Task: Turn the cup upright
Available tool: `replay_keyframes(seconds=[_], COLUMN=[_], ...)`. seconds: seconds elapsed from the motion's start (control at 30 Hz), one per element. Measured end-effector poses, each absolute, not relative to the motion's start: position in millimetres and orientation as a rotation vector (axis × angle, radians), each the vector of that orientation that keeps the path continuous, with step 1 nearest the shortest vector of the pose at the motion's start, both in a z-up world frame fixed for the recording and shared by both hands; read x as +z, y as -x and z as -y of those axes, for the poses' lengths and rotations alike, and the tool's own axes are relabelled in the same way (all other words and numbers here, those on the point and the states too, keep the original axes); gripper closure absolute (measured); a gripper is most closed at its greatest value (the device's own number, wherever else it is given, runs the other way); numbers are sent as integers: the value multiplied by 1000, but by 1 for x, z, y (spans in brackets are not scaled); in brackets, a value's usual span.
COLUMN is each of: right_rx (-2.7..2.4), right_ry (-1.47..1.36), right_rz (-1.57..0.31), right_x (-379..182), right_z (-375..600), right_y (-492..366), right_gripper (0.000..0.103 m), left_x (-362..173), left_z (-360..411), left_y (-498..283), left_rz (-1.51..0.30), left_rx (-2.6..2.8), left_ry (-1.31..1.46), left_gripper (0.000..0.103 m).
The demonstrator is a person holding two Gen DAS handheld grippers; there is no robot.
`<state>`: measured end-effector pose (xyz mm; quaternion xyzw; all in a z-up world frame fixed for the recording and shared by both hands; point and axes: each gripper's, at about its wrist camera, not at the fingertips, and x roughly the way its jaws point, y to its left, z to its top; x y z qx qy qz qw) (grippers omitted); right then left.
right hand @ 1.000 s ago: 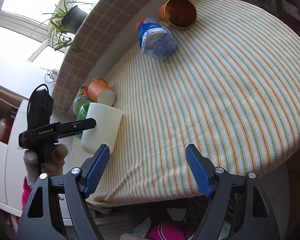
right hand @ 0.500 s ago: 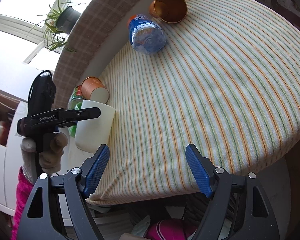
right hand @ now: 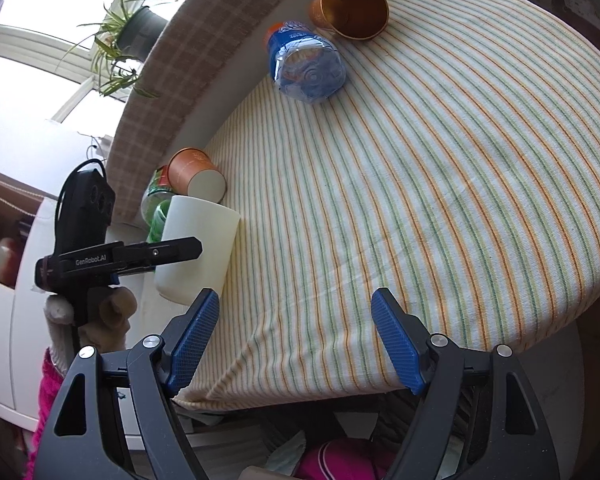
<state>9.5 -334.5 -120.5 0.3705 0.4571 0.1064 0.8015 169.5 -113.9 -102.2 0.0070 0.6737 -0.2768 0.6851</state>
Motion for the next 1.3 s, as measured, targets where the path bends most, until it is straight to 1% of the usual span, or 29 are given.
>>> replay_keyframes(seconds=[0.3, 0.5, 0.7, 0.93, 1.1, 1.3], right_rx=[304, 371, 423, 435, 433, 439], right_ry=[-753, -780, -838, -898, -865, -782], right_rz=[-980, -1020, -1092, -1156, -1163, -1134], right_x=[-103, -103, -114, -134, -136, -130], right_z=[303, 280, 260, 253, 249, 243], right_y=[-45, -81, -113, -132, -140, -143], right_gripper=[25, 25, 25, 25, 25, 26], left_x=[-81, -58, -52, -63, -63, -62], left_z=[75, 37, 5, -11, -16, -11], left_y=[-144, -99, -43, -6, -3, -3], left_rz=[-1419, -1219, -1093, -1024, -992, -973], left_rx=[-616, -474, -375, -266, -245, -242], left_ry=[79, 61, 103, 140, 189, 182], left_gripper=[20, 20, 20, 20, 20, 20])
